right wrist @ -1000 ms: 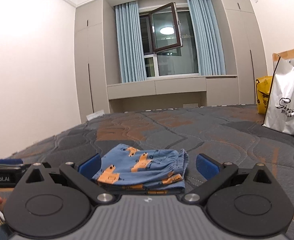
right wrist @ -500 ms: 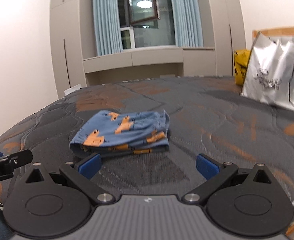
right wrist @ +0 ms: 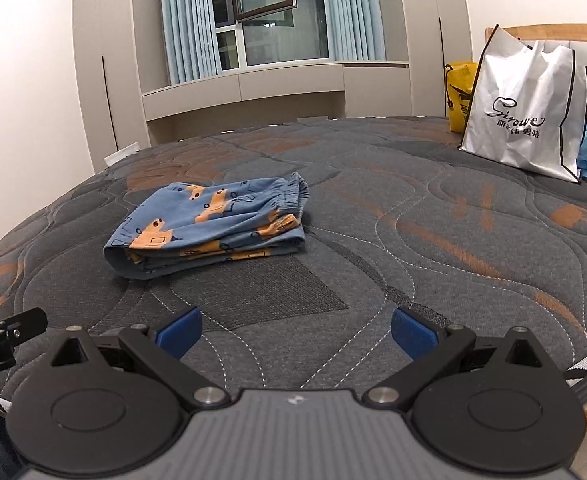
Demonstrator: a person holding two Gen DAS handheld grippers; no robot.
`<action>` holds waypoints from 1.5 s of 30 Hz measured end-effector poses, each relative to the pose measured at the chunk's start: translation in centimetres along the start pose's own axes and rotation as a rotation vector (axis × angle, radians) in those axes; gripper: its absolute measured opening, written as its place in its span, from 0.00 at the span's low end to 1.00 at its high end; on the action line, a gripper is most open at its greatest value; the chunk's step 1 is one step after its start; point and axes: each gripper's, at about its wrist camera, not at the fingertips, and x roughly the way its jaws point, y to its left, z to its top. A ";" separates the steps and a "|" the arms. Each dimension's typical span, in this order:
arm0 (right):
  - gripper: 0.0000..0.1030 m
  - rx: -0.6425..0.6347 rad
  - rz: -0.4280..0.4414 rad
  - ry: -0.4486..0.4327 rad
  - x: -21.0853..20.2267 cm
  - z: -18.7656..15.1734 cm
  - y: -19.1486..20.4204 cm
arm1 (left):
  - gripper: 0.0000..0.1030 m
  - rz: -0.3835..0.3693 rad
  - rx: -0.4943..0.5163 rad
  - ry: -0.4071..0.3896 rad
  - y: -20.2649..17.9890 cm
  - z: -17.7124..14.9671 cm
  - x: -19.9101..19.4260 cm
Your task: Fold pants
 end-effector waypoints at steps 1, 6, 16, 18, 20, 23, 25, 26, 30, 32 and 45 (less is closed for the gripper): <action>1.00 0.002 0.000 0.001 0.1 0.0 -0.1 | 0.99 -0.002 0.004 0.001 -0.1 0.0 0.0; 1.00 0.004 -0.002 0.003 0.1 0.0 -0.3 | 0.99 -0.008 0.017 0.002 -0.6 0.1 0.1; 1.00 0.005 -0.007 -0.003 -0.1 0.2 -0.5 | 0.99 -0.011 0.017 0.001 -0.6 0.2 0.0; 1.00 0.004 -0.008 -0.002 -0.1 0.2 -0.5 | 0.99 -0.012 0.016 -0.001 -0.7 0.3 -0.1; 1.00 0.005 -0.005 0.000 -0.1 0.2 -0.4 | 0.99 -0.013 0.016 -0.002 -0.6 0.4 -0.1; 1.00 0.005 -0.005 -0.001 -0.1 0.2 -0.4 | 0.99 -0.013 0.015 -0.003 -0.6 0.4 -0.2; 1.00 0.003 -0.005 -0.003 -0.2 0.2 -0.3 | 0.99 -0.013 0.015 -0.003 -0.6 0.4 -0.2; 1.00 0.003 -0.004 -0.004 -0.2 0.2 -0.3 | 0.99 -0.013 0.015 -0.003 -0.6 0.4 -0.2; 1.00 0.002 -0.006 -0.003 -0.2 0.2 -0.2 | 0.99 -0.014 0.016 -0.006 -0.6 0.4 -0.2; 1.00 0.001 -0.006 -0.004 -0.3 0.2 -0.2 | 0.99 -0.015 0.015 -0.007 -0.6 0.4 -0.3; 1.00 0.000 -0.008 -0.004 -0.3 0.2 0.0 | 0.99 -0.015 0.011 -0.006 -0.5 0.3 -0.4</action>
